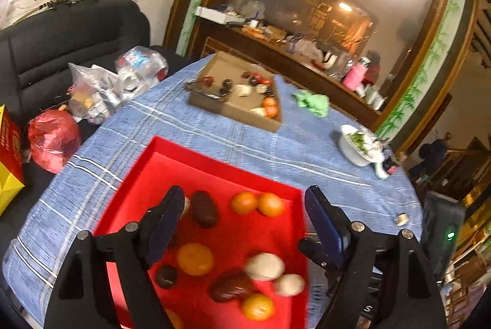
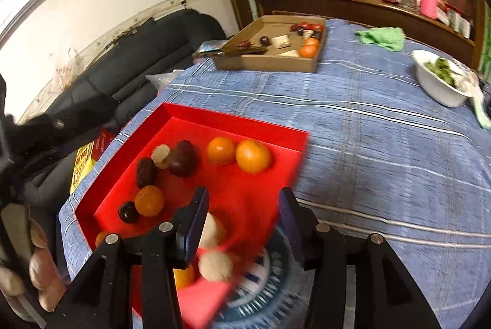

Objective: Organize fruits
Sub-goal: 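Release the red date from the left tool into the tray while the right tool drops its tangerine, then grasp a dark plum with the right tool while the left tool grasps a beige yam cube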

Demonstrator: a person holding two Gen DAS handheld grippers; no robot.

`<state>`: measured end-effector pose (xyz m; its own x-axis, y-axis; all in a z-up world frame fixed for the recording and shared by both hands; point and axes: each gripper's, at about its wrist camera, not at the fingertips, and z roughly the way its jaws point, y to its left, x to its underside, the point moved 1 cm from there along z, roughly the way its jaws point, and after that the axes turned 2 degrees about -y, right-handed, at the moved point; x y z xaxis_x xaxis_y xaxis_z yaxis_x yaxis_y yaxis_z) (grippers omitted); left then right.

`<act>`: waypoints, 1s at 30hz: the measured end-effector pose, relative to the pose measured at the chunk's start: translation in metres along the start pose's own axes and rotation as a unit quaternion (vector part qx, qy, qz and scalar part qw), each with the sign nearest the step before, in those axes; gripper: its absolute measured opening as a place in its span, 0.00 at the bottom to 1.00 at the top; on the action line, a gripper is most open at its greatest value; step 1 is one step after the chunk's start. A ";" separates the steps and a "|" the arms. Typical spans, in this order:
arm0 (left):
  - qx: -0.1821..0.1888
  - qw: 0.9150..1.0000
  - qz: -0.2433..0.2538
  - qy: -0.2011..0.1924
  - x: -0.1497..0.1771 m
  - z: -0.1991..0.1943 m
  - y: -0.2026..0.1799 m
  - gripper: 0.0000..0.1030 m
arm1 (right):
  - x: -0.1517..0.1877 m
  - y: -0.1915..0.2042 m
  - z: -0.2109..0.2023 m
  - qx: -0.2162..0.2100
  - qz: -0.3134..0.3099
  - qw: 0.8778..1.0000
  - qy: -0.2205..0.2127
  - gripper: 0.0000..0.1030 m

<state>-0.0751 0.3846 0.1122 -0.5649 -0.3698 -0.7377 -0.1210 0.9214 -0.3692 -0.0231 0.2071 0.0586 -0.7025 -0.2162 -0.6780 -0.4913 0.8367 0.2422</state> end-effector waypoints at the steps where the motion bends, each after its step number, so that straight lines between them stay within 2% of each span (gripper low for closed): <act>1: 0.009 1.000 0.003 0.001 0.001 -0.003 -0.008 0.78 | 0.003 -0.007 -0.009 0.007 0.002 1.000 -0.006 0.51; 6: 0.035 0.998 0.042 0.011 0.007 -0.005 -0.055 0.78 | 0.017 -0.052 -0.042 0.044 0.017 0.999 -0.026 0.52; 11: 0.057 0.994 0.089 0.028 0.024 0.000 -0.105 0.78 | 0.033 -0.142 -0.088 0.106 0.076 0.990 -0.044 0.52; 15: 0.070 0.990 0.119 0.040 0.039 0.008 -0.137 0.78 | 0.043 -0.231 -0.132 0.144 0.160 0.974 -0.066 0.52; 17: 0.074 0.988 0.128 0.048 0.045 0.015 -0.152 0.78 | 0.047 -0.282 -0.150 0.152 0.218 0.961 -0.077 0.51; 19: 0.078 0.986 0.138 0.056 0.050 0.020 -0.166 0.78 | 0.050 -0.321 -0.159 0.156 0.259 0.949 -0.085 0.41; 21: 0.079 0.983 0.152 0.060 0.054 0.025 -0.180 0.78 | 0.052 -0.353 -0.158 0.160 0.288 0.940 -0.084 0.40; 25: 0.081 0.978 0.178 0.070 0.063 0.034 -0.203 0.78 | 0.049 -0.379 -0.144 0.170 0.299 0.936 -0.079 0.40; 30: 0.083 0.972 0.200 0.090 0.074 0.053 -0.226 0.78 | 0.046 -0.388 -0.120 0.169 0.287 0.941 -0.060 0.40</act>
<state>-0.0464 0.1424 0.1113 -0.6755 0.0549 -0.7353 0.2622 0.9499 -0.1699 0.0734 -0.1879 0.0162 -0.7288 0.3621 -0.5811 0.1586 0.9149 0.3712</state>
